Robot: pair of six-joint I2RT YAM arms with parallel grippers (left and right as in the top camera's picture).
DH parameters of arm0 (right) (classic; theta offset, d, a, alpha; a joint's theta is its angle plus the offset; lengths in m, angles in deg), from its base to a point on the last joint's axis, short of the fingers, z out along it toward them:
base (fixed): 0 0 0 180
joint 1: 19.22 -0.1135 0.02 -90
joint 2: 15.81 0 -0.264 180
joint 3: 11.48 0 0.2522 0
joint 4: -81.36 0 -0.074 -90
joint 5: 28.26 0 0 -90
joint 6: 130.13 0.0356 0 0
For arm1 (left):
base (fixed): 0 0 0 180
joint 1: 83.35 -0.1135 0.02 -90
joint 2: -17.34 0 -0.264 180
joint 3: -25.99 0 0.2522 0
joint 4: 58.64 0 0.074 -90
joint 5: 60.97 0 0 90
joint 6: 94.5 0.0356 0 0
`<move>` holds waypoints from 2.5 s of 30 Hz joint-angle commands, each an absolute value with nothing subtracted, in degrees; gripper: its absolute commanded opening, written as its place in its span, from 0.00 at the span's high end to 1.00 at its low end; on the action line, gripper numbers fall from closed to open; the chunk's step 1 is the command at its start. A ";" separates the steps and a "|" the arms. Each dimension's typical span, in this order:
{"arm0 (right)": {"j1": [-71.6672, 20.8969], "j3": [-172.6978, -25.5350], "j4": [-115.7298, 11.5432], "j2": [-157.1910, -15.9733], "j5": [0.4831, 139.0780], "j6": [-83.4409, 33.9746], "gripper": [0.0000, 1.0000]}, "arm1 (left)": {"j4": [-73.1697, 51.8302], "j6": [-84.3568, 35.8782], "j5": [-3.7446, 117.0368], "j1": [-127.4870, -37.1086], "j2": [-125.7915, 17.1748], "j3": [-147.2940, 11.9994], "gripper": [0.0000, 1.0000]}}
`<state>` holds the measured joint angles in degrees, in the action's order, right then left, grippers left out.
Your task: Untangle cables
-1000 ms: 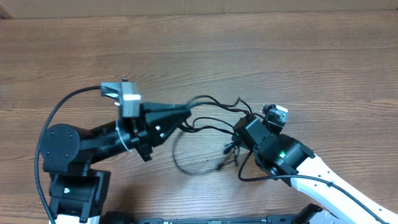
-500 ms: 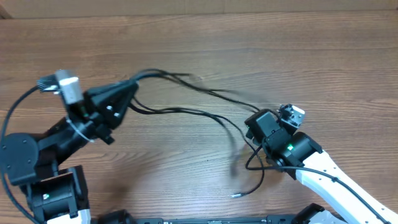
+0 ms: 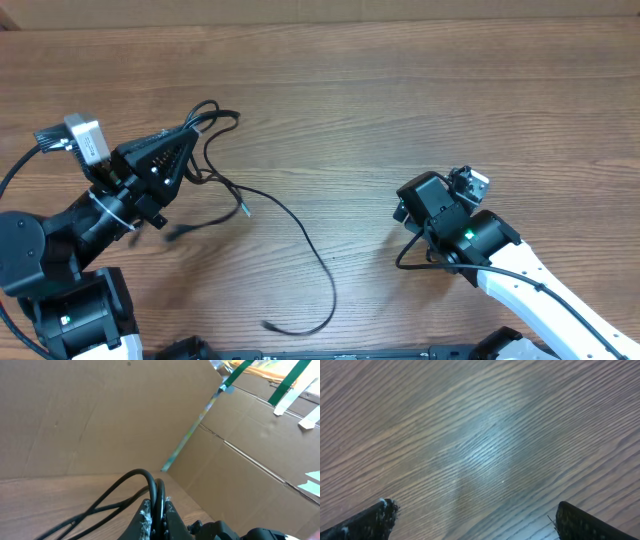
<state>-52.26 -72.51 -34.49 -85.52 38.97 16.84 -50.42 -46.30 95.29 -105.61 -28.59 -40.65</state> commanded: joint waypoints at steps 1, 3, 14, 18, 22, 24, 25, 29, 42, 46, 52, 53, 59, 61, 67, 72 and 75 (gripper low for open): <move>-52.08 -72.88 -35.76 -85.70 44.02 17.23 0.00 | -49.39 -45.65 96.45 -105.83 -29.05 -42.32 0.96; -52.08 -72.88 -37.48 -85.70 47.63 17.04 0.00 | -46.22 -45.60 96.60 -105.83 -29.88 -42.32 0.96; -52.08 -72.90 -40.32 -85.68 53.55 14.89 0.00 | -35.27 -42.17 94.63 -105.43 -36.18 -42.29 0.96; -52.08 -72.90 -41.31 -85.57 55.23 14.87 0.00 | -28.34 -41.54 87.51 -103.53 -39.06 -42.29 0.96; -52.08 -72.90 -43.23 -85.35 56.98 12.07 0.00 | -21.00 -36.16 78.92 -98.68 -42.63 -42.29 0.96; -52.08 -72.94 -43.54 -85.24 57.40 12.10 0.00 | -18.24 -33.60 74.85 -95.99 -44.27 -42.29 0.96; -52.08 -72.94 -43.69 -85.24 57.44 12.07 0.00 | -17.11 -32.58 72.71 -94.42 -45.12 -42.29 0.96; -52.04 -72.94 -43.69 -85.24 57.64 12.07 0.00 | -16.19 -30.17 66.57 -86.68 -48.07 -42.29 0.96; -51.56 -72.96 -43.73 -85.24 59.50 12.12 0.00 | -14.18 -21.82 43.07 -61.63 -50.93 -42.29 0.75; -51.56 -72.96 -43.71 -85.24 59.98 12.10 0.00 | -12.60 -21.87 40.03 -59.32 -52.79 -42.29 0.16; -51.56 -72.96 -43.75 -85.24 60.22 11.29 0.00 | -11.88 -21.85 38.68 -59.34 -52.94 -42.29 0.00; -51.56 -72.96 -44.08 -85.24 60.87 9.82 0.00 | -11.58 -21.85 37.41 -59.34 -52.94 -42.29 0.00; -51.56 -72.94 -47.97 -85.26 68.35 1.12 0.00 | -7.16 -25.78 28.21 -60.12 -52.94 -42.29 0.00; -51.56 -72.96 -49.55 -85.26 69.68 -0.65 0.00 | -4.98 -27.07 26.16 -60.91 -52.94 -42.29 0.00; -51.56 -72.94 -53.57 -85.26 70.03 -1.28 0.00 | 0.84 -27.68 25.02 -67.38 -52.94 -42.29 0.00; -51.67 -72.94 -56.98 -85.59 70.05 -1.50 0.00 | 3.02 -26.89 26.70 -73.06 -52.94 -42.29 0.00; -51.67 -72.94 -59.78 -87.05 71.63 -3.29 0.00 | 3.55 -23.57 27.38 -74.57 -52.94 -42.27 0.00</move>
<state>-51.84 -72.51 -57.77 -85.63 69.77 -0.43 3.18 -26.44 26.75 -73.28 -52.96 -41.11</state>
